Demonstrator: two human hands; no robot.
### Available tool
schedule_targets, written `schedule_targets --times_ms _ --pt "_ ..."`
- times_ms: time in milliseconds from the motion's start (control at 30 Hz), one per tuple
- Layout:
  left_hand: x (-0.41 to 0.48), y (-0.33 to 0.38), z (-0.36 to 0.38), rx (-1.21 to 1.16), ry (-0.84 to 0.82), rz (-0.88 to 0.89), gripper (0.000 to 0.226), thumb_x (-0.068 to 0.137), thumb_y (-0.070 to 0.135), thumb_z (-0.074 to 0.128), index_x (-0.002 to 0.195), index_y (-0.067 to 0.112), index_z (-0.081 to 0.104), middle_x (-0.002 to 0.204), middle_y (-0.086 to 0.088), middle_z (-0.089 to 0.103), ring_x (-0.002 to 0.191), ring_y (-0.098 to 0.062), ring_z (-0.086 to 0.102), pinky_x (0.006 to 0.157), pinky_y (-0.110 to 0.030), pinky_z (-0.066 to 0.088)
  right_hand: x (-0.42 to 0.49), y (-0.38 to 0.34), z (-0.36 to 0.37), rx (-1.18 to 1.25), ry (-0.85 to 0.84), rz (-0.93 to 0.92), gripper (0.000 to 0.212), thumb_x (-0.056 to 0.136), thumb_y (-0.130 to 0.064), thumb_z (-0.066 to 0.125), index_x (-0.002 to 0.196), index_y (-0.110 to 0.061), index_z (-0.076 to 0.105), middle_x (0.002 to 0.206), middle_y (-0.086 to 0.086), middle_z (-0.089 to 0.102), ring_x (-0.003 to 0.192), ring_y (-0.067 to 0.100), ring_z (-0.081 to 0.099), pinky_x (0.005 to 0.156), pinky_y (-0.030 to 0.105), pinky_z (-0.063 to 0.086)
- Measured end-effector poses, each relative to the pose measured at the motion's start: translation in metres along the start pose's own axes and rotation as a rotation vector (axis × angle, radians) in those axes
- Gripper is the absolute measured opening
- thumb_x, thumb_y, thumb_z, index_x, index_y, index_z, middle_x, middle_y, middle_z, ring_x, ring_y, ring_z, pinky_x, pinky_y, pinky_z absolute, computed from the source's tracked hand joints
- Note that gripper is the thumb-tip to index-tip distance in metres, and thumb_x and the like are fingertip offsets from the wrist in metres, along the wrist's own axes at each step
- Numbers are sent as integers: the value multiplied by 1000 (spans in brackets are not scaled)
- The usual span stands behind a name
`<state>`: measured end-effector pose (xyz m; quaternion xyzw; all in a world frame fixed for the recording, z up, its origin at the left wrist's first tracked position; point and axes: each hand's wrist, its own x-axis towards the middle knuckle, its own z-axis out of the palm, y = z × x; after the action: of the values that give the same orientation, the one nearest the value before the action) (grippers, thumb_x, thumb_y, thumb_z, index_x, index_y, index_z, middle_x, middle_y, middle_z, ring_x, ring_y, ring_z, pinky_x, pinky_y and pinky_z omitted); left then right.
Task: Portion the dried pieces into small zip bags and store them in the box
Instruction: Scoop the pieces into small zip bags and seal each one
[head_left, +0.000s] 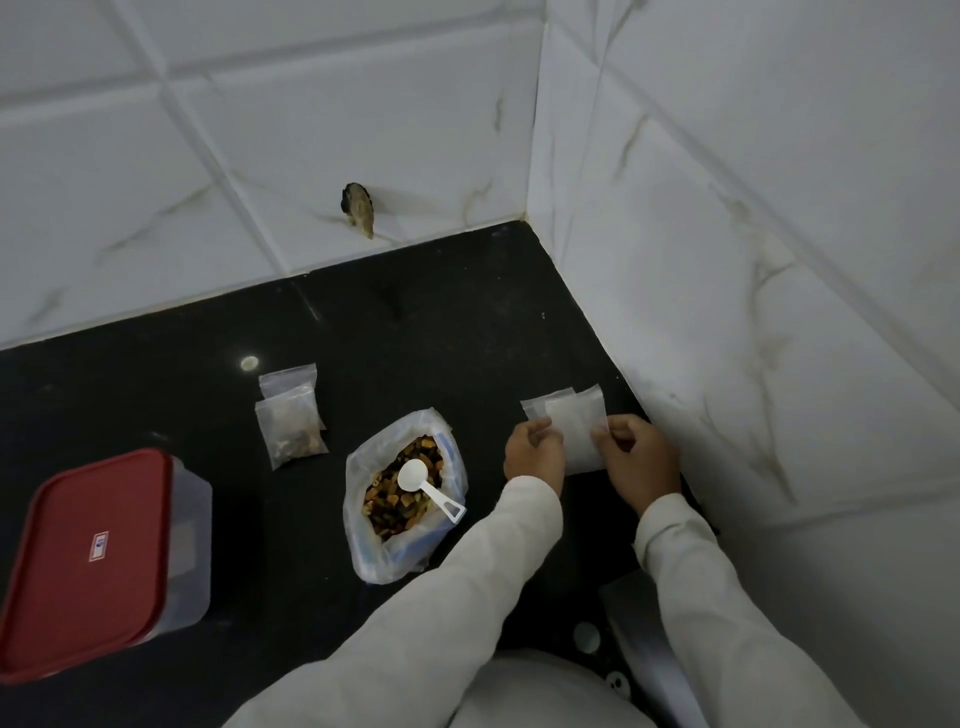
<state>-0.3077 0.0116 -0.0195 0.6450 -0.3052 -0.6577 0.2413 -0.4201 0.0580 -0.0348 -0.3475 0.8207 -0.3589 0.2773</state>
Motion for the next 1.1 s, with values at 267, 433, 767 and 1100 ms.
schedule_targets --times_ms 267,433,767,1100 --pt "-57 52 -73 -190 113 292 9 95 32 64 101 25 66 101 4 69 95 -13 68 77 -31 59 -60 -97 6 161 31 -250 10 86 -25 70 92 -27 62 91 -16 65 86 -4 62 74 15 50" --pt "-84 67 -150 -321 110 291 28 93 36 65 89 8 69 77 -4 70 72 -14 67 70 -32 58 -99 -131 55 110 -99 -470 13 86 -34 68 95 -26 63 94 -15 64 88 -3 62 79 21 54" --pt "-94 51 -248 -463 183 229 22 91 33 68 85 11 68 82 -10 67 76 -21 67 69 -33 60 -139 -161 126 91 -247 -698 14 83 -9 68 95 -14 71 91 -9 61 82 11 60 74 27 51" --pt "-83 49 -296 -422 130 179 10 95 15 61 95 8 67 93 -13 71 82 -22 67 75 -36 58 -155 -172 163 46 -282 -748 16 83 -6 69 96 -15 70 95 -6 64 88 11 61 78 26 50"
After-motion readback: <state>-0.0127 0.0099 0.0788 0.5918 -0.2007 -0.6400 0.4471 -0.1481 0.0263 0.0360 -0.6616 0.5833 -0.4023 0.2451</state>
